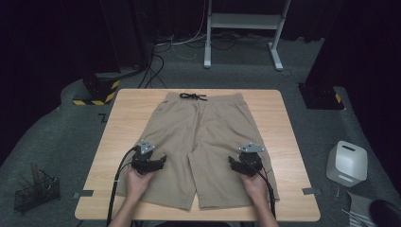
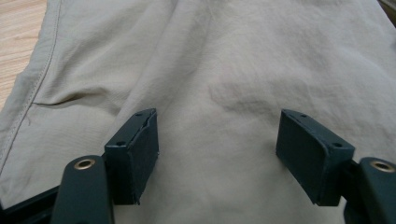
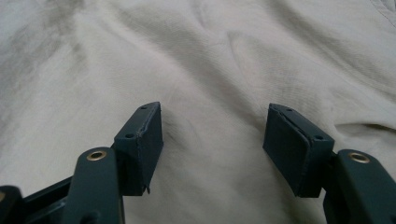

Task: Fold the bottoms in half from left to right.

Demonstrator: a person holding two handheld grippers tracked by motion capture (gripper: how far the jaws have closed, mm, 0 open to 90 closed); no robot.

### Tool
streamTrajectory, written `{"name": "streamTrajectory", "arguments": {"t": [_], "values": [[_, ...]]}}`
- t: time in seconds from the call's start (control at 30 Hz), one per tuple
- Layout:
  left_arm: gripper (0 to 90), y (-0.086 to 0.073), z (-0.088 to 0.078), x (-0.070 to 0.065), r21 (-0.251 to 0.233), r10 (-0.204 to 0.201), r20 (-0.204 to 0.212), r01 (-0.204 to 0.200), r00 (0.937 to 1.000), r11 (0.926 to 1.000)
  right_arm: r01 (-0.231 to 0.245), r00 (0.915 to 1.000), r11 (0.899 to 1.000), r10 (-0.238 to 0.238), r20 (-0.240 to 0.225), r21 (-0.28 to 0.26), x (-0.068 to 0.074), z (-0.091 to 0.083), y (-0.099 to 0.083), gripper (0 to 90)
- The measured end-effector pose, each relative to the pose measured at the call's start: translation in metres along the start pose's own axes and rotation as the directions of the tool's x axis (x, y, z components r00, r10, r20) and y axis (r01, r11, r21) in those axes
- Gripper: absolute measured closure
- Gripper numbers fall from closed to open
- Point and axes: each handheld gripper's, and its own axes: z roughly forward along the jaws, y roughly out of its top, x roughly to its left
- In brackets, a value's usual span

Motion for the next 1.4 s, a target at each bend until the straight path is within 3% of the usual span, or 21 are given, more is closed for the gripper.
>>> {"name": "streamTrajectory", "arguments": {"t": [0.37, 0.5, 0.63, 0.77, 0.83, 0.93, 1.1, 1.2, 1.3, 1.4], "values": [[29.9, 0.001, 0.000, 0.000, 0.002, -0.007, -0.007, 0.007, 1.0000, 1.0000, 0.000, 1.0000, 1.000, 0.000, -0.002, 0.002, 0.000, 0.000, 0.000, 35.8], [29.8, 0.001, 0.000, 0.000, 0.003, -0.008, -0.006, 0.008, 0.9999, 1.0000, -0.006, 1.0000, 1.000, 0.006, 0.006, 0.006, 0.000, 0.001, 0.001, 31.4], [27.8, 0.002, -0.001, 0.000, 0.011, -0.030, 0.016, 0.029, 0.9994, 0.9995, -0.022, 0.9996, 0.999, 0.022, 0.018, 0.030, 0.001, -0.002, 0.002, 32.8], [28.1, 0.004, -0.002, 0.006, 0.007, -0.068, 0.045, 0.068, 0.9967, 0.9977, -0.032, 0.9995, 0.999, 0.032, 0.004, -0.006, -0.002, -0.009, 0.002, 34.1], [27.6, 0.009, -0.003, 0.008, 0.014, -0.082, 0.050, 0.081, 0.9954, 0.9966, -0.033, 0.9995, 0.999, 0.033, -0.001, -0.016, -0.002, -0.011, 0.004, 33.8], [28.2, 0.016, -0.006, 0.009, -0.018, -0.083, 0.060, 0.084, 0.9948, 0.9963, -0.040, 0.9992, 0.998, 0.040, -0.010, -0.045, -0.008, -0.017, 0.012, 32.4], [33.5, 0.028, -0.005, 0.010, -0.054, -0.028, 0.025, 0.029, 0.9993, 0.9981, -0.060, 0.9982, 0.996, 0.060, -0.009, -0.061, -0.016, -0.018, 0.023, 31.2], [31.7, 0.034, 0.000, 0.014, -0.022, -0.049, 0.047, 0.050, 0.9977, 0.9985, -0.059, 0.9982, 0.996, 0.059, -0.008, -0.061, -0.019, -0.015, 0.027, 31.1], [31.9, 0.038, 0.000, 0.017, -0.041, -0.062, 0.062, 0.065, 0.9962, 0.9971, -0.073, 0.9973, 0.995, 0.073, -0.009, -0.063, -0.022, -0.011, 0.032, 31.0], [30.5, 0.046, 0.005, 0.020, -0.015, -0.072, 0.081, 0.073, 0.9941, 0.9972, -0.084, 0.9965, 0.995, 0.084, -0.005, -0.062, -0.023, -0.005, 0.039, 34.3]]}}
